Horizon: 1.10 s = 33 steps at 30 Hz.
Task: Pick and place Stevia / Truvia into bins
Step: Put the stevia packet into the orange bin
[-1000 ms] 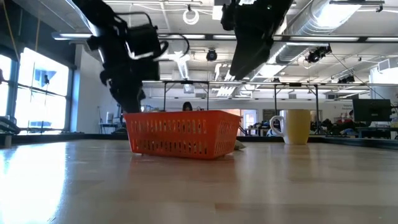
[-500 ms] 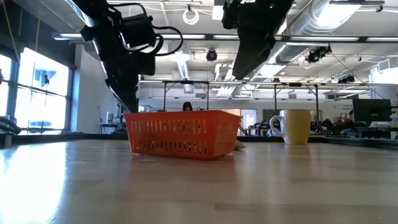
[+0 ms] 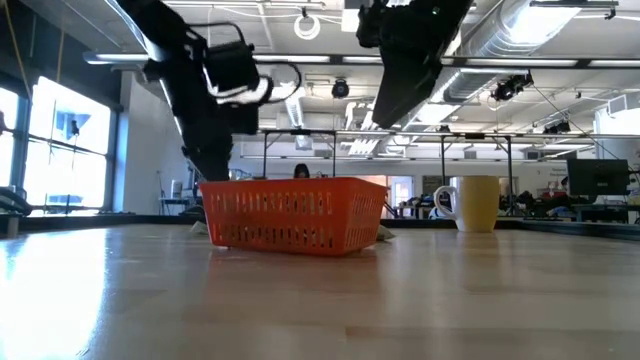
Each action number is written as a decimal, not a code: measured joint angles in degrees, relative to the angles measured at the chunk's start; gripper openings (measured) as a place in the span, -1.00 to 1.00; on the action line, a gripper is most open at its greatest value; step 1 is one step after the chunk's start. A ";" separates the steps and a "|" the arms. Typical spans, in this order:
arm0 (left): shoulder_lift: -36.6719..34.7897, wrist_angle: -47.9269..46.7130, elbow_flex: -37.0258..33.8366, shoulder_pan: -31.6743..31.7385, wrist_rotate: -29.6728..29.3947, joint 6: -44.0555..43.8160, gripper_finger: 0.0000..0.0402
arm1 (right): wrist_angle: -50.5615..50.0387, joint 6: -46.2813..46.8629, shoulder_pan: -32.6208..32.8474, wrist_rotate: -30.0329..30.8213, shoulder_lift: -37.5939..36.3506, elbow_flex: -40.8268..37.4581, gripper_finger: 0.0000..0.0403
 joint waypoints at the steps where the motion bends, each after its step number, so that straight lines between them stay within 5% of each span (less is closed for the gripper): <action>1: 1.35 0.53 0.00 0.96 1.27 -0.04 0.36 | 0.06 0.36 0.00 0.11 0.00 0.00 0.47; 14: 12.87 4.19 0.37 5.77 3.44 4.47 0.04 | -0.79 3.08 0.00 1.42 0.00 0.00 0.47; 23: 13.13 9.80 0.45 9.54 -4.81 10.50 -0.89 | -1.34 4.33 0.00 1.88 0.00 0.00 0.47; 28: 12.02 3.97 7.33 14.32 -7.35 11.18 -0.84 | -2.24 4.32 0.14 3.01 0.00 0.00 0.47; 33: 9.22 -7.30 18.34 13.73 1.76 8.58 -0.90 | -4.73 4.05 0.59 4.02 0.02 0.00 0.47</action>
